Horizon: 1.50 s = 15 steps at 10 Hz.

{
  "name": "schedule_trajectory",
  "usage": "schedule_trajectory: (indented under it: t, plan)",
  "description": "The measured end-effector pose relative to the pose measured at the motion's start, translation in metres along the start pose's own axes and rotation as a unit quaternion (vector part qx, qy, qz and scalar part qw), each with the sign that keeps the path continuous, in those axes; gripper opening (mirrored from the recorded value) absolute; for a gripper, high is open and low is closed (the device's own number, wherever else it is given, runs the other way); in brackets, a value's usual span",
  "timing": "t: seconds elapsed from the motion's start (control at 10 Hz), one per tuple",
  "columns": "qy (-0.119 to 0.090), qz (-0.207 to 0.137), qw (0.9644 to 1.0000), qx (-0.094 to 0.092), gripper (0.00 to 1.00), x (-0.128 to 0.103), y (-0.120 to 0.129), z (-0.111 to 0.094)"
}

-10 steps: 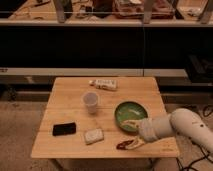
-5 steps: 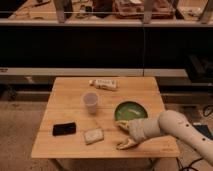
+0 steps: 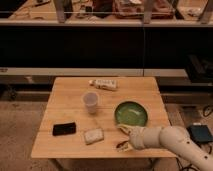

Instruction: Place the white sponge in the ceramic bowl

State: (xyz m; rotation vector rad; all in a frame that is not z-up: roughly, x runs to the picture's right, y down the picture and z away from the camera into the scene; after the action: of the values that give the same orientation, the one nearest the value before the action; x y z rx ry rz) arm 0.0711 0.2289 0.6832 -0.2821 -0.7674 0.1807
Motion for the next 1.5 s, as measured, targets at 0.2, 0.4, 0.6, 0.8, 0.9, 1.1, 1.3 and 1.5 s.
schedule_trajectory:
  t: [0.2,0.4,0.6,0.8,0.9,1.1,1.3,1.5]
  plan:
    - [0.000,-0.001,1.0000,0.000,0.65,-0.001,0.000,0.001]
    - [0.004,-0.002,1.0000,-0.002,0.65,0.000,0.000,0.001]
    - [0.008,0.013,0.9999,0.002,0.65,0.001,0.005,0.008]
    - [0.003,0.032,0.9995,0.004,0.65,0.000,0.014,0.020]
    - [-0.002,0.043,0.9991,0.004,0.65,-0.002,0.018,0.025]
    - [-0.022,0.063,0.9977,-0.006,0.65,-0.013,0.027,0.043]
    - [-0.043,0.079,0.9958,-0.017,0.65,-0.023,0.035,0.060]
    - [-0.055,0.088,0.9944,-0.024,0.65,-0.026,0.041,0.072]
